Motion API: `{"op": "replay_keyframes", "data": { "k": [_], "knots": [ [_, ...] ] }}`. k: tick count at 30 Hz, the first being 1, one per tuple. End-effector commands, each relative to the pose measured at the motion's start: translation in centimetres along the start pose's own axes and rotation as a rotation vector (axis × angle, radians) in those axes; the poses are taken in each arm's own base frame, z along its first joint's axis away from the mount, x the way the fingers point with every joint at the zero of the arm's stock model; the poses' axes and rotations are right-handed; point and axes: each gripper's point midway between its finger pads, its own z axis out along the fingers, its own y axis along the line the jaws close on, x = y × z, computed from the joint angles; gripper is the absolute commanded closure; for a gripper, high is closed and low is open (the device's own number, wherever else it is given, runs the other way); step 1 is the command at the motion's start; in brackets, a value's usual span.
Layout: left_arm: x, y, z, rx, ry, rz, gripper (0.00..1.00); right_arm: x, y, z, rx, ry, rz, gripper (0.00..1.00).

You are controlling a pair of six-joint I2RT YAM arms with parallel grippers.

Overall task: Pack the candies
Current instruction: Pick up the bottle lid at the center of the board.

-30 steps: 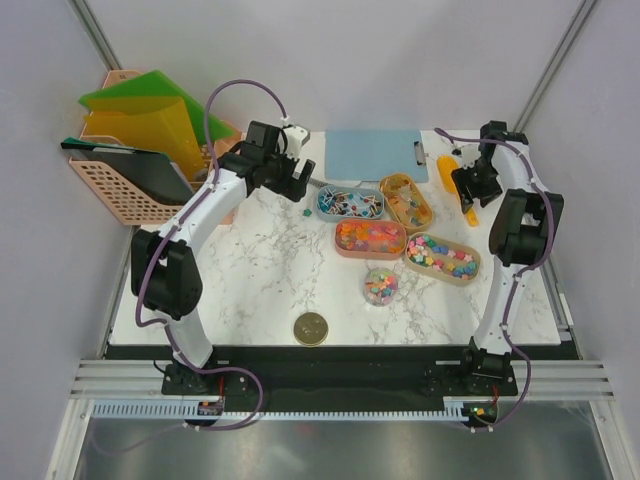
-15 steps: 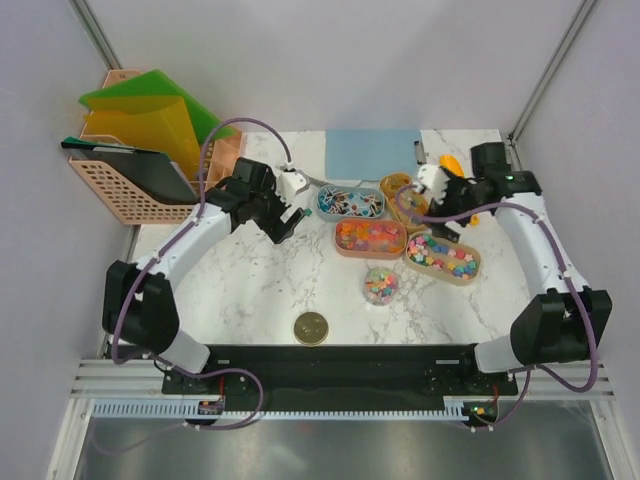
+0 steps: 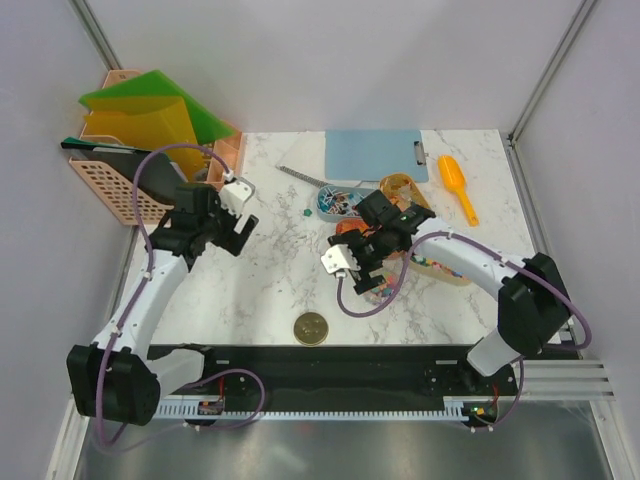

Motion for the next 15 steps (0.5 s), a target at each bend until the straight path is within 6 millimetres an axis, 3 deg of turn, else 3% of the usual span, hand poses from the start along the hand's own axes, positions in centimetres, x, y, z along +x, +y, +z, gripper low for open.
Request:
{"op": "replay_keyframes", "data": {
  "k": [1, 9, 15],
  "knots": [
    [-0.7, 2.3, -1.1, -0.061, -0.028, -0.131, 0.01, -4.1, 0.8, 3.5, -0.036, -0.174, -0.141, 0.02],
    [0.1, 3.4, -1.3, -0.108, -0.022, -0.180, 0.01, -7.5, 5.6, 9.5, -0.259, -0.250, -0.224, 0.02],
    [0.0, 2.9, -1.6, -0.093, -0.041, -0.237, 0.01, -7.0, 7.0, 12.0, -0.380, -0.170, -0.203, 0.02]
  ]
}}
